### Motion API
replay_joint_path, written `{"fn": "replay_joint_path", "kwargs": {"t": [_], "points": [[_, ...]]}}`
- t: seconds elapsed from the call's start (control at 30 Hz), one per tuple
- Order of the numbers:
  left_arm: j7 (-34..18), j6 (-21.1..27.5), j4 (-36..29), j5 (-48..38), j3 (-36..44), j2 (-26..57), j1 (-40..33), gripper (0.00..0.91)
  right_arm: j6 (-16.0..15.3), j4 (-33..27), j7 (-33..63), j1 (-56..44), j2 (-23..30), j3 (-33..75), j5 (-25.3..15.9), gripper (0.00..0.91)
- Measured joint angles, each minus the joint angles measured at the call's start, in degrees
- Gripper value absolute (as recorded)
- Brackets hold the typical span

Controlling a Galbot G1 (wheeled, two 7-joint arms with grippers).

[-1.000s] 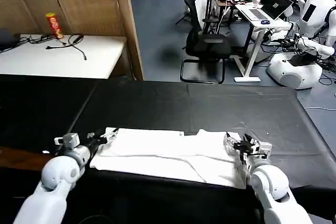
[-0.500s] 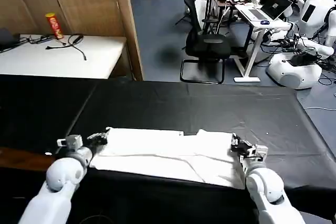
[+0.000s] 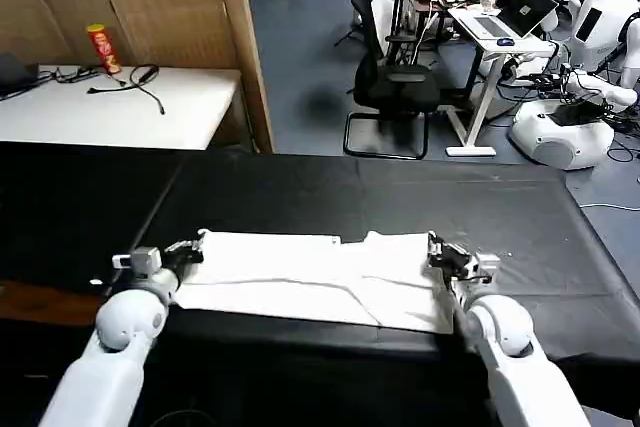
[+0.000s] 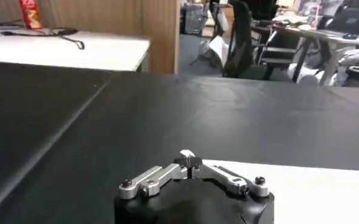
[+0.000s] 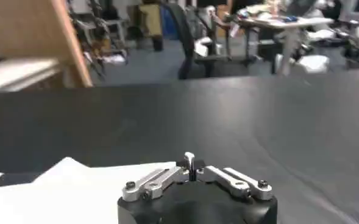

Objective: Fold and organize the clothes.

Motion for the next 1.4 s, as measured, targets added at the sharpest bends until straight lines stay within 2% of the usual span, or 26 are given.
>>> {"fn": "replay_joint_path", "kwargs": {"t": [0.43, 0.63, 0.93, 1.0, 1.23, 1.27, 1.37, 1.4], "points": [[0.47, -1.11, -3.37, -2.05, -3.25, 1.28, 3.53, 0.878, 0.61, 14.08, 0.42, -11.18, -0.52, 5.73, 0.85, 0.878], [2.18, -3.19, -7.39, -0.90, -5.17, -0.30, 9.49, 0.878, 0.82, 17.99, 0.48, -14.98, -0.09, 7.31, 0.81, 0.878], [2.62, -4.42, -8.42, -0.59, -6.32, -1.55, 14.76, 0.878, 1.07, 21.25, 0.47, -17.79, -0.11, 8.80, 0.78, 0.878], [2.85, -4.77, -7.99, -0.25, -6.33, -1.56, 14.87, 0.790, 1.19, 21.56, 0.45, -18.10, -0.09, 9.00, 0.77, 0.878], [4.15, -5.16, -8.40, 1.57, -6.04, -2.33, 16.02, 0.644, 1.45, 21.84, 0.33, -18.27, 0.10, 9.07, 0.55, 0.878], [4.31, -5.16, -8.35, 1.98, -5.96, -2.42, 15.98, 0.536, 1.45, 21.93, 0.34, -18.23, 0.13, 9.03, 0.53, 0.878], [4.51, -5.26, -7.63, 2.23, -5.60, -2.54, 15.49, 0.312, 1.45, 22.29, 0.30, -18.22, 0.29, 8.86, 0.49, 0.878], [4.52, -5.18, -7.34, 1.91, -5.56, -2.56, 15.29, 0.195, 1.46, 22.37, 0.26, -18.28, 0.36, 8.83, 0.46, 0.878]]}}
